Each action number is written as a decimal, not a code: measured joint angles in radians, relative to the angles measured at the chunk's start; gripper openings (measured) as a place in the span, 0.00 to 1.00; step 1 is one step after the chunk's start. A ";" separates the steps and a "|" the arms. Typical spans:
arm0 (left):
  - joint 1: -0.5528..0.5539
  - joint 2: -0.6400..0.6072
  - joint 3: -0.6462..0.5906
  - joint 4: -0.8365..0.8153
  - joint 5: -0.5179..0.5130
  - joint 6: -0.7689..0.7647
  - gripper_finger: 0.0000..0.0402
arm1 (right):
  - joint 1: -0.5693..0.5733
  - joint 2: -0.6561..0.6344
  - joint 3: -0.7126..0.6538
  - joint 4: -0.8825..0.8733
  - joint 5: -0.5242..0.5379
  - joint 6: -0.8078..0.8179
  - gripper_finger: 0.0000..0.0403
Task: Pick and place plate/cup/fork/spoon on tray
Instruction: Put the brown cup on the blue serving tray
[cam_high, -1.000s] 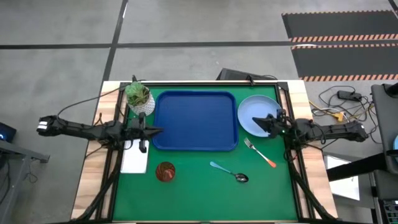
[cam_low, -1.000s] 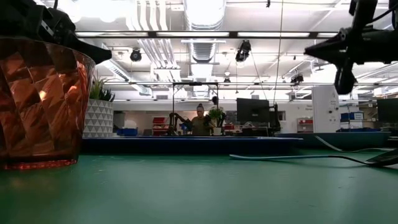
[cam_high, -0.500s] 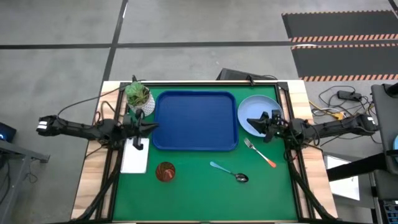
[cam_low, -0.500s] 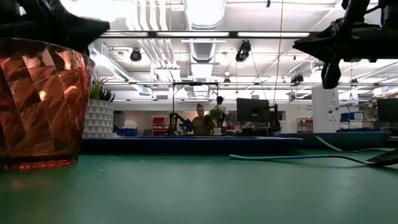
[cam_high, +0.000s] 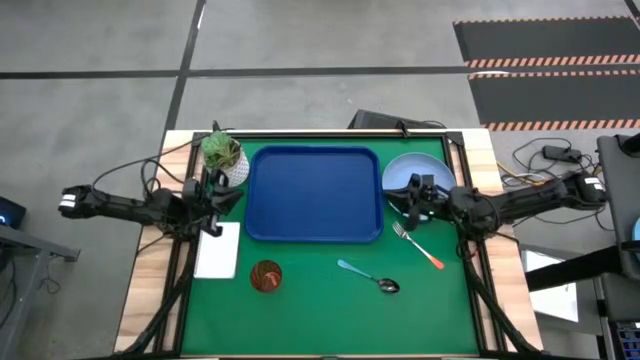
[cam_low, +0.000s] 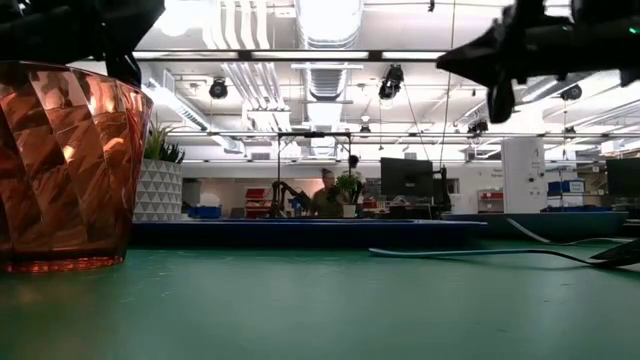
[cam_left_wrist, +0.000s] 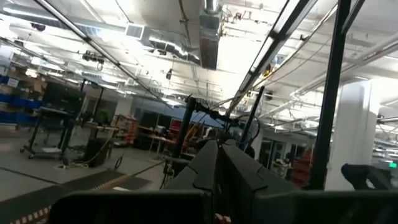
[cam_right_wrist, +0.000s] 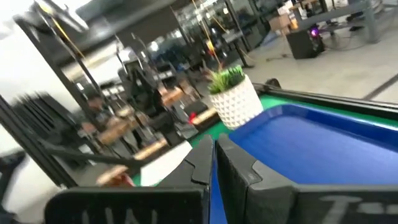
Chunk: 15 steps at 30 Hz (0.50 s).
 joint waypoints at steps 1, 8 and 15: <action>0.000 0.001 0.000 0.000 -0.001 -0.003 0.00 | 0.000 0.017 0.027 -0.031 0.000 -0.007 0.02; -0.001 0.027 -0.001 0.001 -0.001 -0.030 0.00 | 0.000 0.118 0.263 -0.352 0.006 -0.030 0.02; 0.000 0.033 0.026 0.101 -0.047 0.031 0.00 | 0.002 0.259 0.464 -0.461 -0.024 -0.168 0.02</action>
